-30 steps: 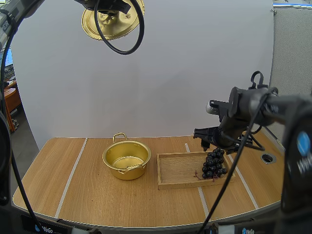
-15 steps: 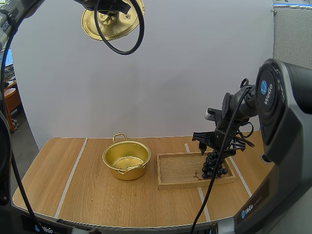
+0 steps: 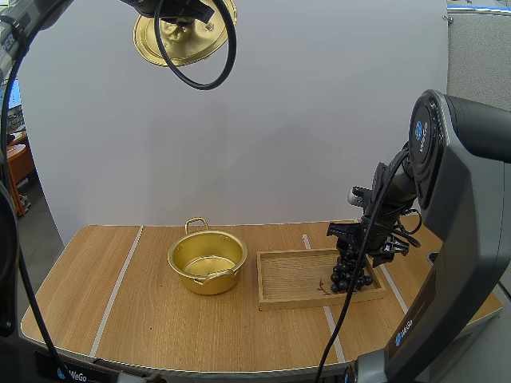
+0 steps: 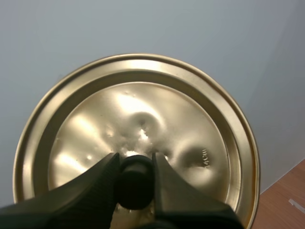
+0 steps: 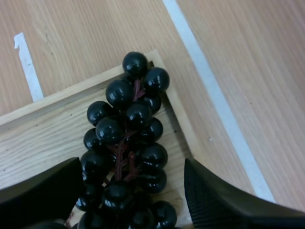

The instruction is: Open the pot, put the grape inside, and close it

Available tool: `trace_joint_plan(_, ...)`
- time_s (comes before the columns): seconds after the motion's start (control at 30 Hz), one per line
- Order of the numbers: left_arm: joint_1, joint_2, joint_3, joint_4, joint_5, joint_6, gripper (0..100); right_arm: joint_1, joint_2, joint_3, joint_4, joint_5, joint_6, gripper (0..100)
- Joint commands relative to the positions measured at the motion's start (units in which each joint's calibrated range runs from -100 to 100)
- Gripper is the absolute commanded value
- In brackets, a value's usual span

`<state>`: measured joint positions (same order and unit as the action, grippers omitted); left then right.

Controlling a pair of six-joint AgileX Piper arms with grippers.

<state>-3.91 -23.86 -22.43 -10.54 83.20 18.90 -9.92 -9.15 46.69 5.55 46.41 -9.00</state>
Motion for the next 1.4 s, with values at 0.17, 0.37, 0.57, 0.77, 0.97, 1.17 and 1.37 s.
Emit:
trace_joint_plan(0.17,-0.15,-0.44,-0.52,-0.08,-1.24,-0.52,0,-0.16,5.33,-0.36,0.29,-4.58,-0.25,100)
trace_joint_plan(0.37,-0.15,-0.44,-0.52,-0.08,-1.24,-0.52,0,-0.16,8.17,-0.36,0.19,-5.45,-1.11,100)
trace_joint_plan(0.57,-0.15,-0.44,-0.52,-0.08,-1.24,-0.52,0,-0.16,8.17,-0.36,0.47,-5.45,-1.44,100)
trace_joint_plan(0.77,-0.15,-0.44,-0.52,-0.08,-1.24,-0.52,0,-0.16,8.17,-0.36,0.99,-6.09,-1.44,82)
trace_joint_plan(0.97,-0.15,-0.44,-0.52,-0.08,-1.24,-0.52,0,-0.16,8.17,-0.36,3.39,-3.44,-1.29,0)
trace_joint_plan(1.17,-0.15,-0.44,-0.52,-0.08,-1.24,-0.52,0,-0.16,6.91,-0.36,3.25,-3.44,-1.29,0)
trace_joint_plan(1.37,-0.15,-0.44,-0.52,-0.08,-1.24,-0.52,0,-0.16,0.89,-1.53,3.25,-2.66,-1.29,0)
